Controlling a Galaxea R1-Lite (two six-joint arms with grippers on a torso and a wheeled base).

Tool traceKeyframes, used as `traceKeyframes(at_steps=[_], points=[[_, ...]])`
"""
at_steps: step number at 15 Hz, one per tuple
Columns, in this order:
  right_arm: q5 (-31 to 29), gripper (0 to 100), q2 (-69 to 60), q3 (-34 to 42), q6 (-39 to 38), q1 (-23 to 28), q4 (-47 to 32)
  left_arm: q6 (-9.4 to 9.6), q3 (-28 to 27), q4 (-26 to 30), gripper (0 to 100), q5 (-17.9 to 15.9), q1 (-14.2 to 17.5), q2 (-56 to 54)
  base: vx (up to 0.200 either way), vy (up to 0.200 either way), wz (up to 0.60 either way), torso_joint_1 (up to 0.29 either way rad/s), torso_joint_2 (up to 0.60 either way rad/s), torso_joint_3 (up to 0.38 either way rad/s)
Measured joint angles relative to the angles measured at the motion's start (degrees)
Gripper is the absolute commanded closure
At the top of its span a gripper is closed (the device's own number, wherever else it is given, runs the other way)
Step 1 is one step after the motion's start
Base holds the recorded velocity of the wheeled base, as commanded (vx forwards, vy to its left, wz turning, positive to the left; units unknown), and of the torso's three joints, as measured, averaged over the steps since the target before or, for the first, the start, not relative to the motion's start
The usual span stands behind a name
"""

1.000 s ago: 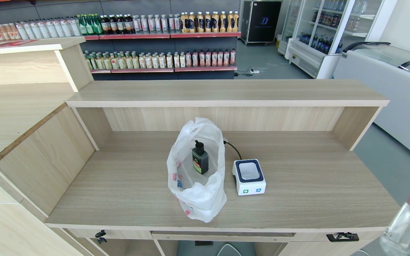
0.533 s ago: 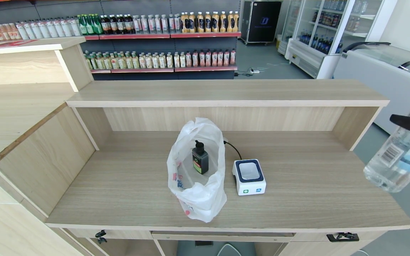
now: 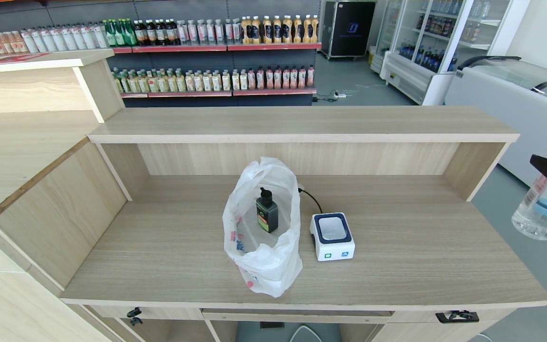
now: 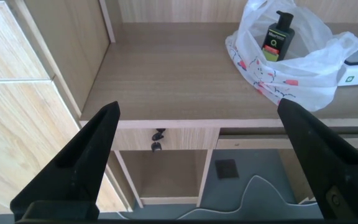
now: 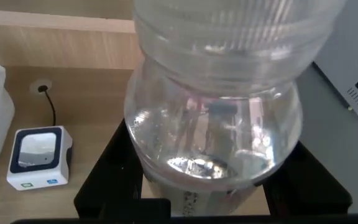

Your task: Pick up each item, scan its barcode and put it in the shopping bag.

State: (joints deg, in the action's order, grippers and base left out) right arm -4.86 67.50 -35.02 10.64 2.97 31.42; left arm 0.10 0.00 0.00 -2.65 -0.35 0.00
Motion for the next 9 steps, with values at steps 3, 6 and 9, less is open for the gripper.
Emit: traceKeyframes(at_steps=[3,6,9], points=[[0.05,100,2.6,-0.09,1.67,-0.34,1.38,0.0,0.0,0.0,0,0.0,0.05,0.0,0.0,0.0,0.6,-0.002,0.0,0.001],[0.84,100,7.78,-0.28,4.73,-1.02,7.97,0.0,0.0,0.0,0,0.02,0.0,0.0,0.0,0.0,0.2,0.002,0.0,0.001],[3.52,100,16.54,-0.55,9.69,-2.4,17.38,0.0,0.0,0.0,0,0.02,0.0,0.0,0.0,0.0,0.0,0.0,0.0,0.0]])
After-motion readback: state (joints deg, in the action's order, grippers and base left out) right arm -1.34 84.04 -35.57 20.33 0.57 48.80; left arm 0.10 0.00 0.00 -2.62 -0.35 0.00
